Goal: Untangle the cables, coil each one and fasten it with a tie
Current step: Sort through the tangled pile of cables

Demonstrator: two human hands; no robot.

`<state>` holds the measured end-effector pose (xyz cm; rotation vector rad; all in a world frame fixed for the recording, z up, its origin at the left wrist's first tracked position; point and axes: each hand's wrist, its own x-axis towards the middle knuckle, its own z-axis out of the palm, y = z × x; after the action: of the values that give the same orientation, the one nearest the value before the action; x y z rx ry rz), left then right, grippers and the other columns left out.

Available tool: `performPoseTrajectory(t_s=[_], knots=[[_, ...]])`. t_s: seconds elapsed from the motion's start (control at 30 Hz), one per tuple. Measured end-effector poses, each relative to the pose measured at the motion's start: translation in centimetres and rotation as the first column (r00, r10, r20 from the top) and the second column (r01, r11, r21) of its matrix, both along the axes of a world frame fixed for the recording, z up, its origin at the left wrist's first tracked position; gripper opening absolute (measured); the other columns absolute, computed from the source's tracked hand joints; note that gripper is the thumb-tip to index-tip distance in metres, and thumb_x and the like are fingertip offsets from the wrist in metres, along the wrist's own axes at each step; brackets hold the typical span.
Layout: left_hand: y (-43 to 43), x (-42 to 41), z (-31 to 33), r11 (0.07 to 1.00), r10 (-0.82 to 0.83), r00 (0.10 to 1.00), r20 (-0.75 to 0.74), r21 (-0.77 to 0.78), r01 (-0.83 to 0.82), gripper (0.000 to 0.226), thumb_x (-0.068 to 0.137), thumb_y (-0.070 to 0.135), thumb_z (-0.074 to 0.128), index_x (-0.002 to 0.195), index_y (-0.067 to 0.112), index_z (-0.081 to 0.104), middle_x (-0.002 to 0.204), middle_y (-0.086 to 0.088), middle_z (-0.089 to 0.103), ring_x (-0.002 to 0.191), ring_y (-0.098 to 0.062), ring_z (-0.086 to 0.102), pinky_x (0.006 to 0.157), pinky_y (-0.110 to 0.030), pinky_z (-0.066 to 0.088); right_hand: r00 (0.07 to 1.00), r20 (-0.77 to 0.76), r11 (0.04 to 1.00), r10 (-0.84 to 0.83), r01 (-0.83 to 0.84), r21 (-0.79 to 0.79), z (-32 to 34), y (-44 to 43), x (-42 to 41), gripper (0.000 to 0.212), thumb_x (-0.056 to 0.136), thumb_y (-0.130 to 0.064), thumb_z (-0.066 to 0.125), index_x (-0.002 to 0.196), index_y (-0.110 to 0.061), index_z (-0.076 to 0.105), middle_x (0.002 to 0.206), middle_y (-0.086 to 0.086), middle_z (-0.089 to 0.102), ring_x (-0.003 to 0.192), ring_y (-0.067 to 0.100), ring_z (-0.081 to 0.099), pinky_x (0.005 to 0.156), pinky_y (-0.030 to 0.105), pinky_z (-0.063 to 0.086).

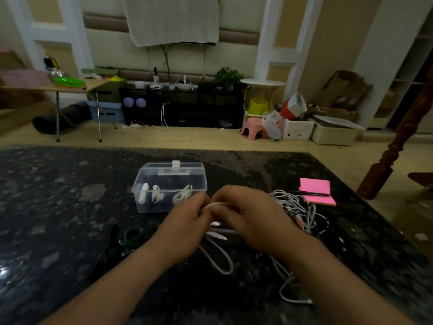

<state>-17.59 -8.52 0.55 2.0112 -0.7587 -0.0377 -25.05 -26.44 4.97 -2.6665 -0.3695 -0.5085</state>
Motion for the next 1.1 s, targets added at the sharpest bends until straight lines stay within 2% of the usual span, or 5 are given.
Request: performPoseTrajectory(t_s=[0.27, 0.53, 0.73, 0.97, 1.1], knots=[[3.4, 2.9, 3.5, 0.781, 0.063, 0.9, -0.431, -0.54, -0.313, 0.037, 0.108, 0.035, 0.05, 0.072, 0.026, 0.047, 0.056, 0.005, 0.031, 0.048, -0.015, 0.024, 0.041, -0.024, 0.017, 0.933, -0.028, 0.824, -0.359, 0.331, 0.461, 1.0, -7.0, 0.3, 0.023, 0.104, -0.034, 0.063, 0.085, -0.026, 0.074, 0.065, -0.008, 0.064, 0.055, -0.001, 0.052, 0.049, 0.019, 0.038], [3.1, 2.2, 2.5, 0.787, -0.1, 0.725, -0.682, -0.5, -0.362, 0.051, 0.103, 0.065, 0.044, 0.078, 0.022, 0.051, 0.059, 0.003, 0.028, 0.051, -0.013, 0.023, 0.044, -0.026, 0.017, 0.922, -0.353, 0.768, -0.161, 0.341, 0.541, -0.9, -2.2, 1.3, 0.043, 0.11, -0.049, 0.045, 0.095, -0.024, 0.076, 0.073, -0.018, 0.062, 0.073, 0.009, 0.056, 0.063, 0.03, 0.045], [2.6, 2.4, 2.0, 0.774, -0.172, 0.688, -0.705, -0.528, -0.348, 0.039, 0.106, 0.049, 0.046, 0.085, 0.017, 0.055, 0.061, 0.0, 0.036, 0.052, -0.015, 0.03, 0.045, -0.026, 0.027, 0.902, -0.432, 0.816, 0.005, 0.245, 0.523, -2.7, 1.7, 2.5, 0.036, 0.111, -0.038, 0.042, 0.101, -0.022, 0.072, 0.077, -0.013, 0.055, 0.074, 0.008, 0.054, 0.073, 0.034, 0.048], [2.0, 1.1, 0.7, 0.988, -0.039, 0.906, -0.422, -0.151, -0.028, 0.033, 0.103, 0.043, 0.055, 0.11, 0.013, 0.066, 0.086, 0.001, 0.068, 0.067, -0.01, 0.06, 0.064, -0.036, 0.05, 0.931, -0.361, 0.724, -0.057, 0.288, 0.627, -3.1, 2.7, 2.9, 0.031, 0.111, -0.026, 0.044, 0.108, -0.026, 0.075, 0.083, -0.009, 0.073, 0.073, -0.001, 0.068, 0.064, 0.018, 0.051], [1.3, -1.1, -0.3, 0.957, -0.118, 0.974, -0.193, 0.241, 0.164, 0.045, 0.097, 0.067, 0.034, 0.128, 0.047, 0.059, 0.124, 0.011, 0.072, 0.114, -0.012, 0.068, 0.105, -0.044, 0.051, 0.897, -0.407, 0.382, 0.17, 0.321, 0.867, -2.4, 3.4, 2.8, 0.03, 0.109, -0.026, 0.048, 0.113, -0.023, 0.078, 0.107, 0.0, 0.082, 0.107, 0.015, 0.075, 0.096, 0.032, 0.057]])
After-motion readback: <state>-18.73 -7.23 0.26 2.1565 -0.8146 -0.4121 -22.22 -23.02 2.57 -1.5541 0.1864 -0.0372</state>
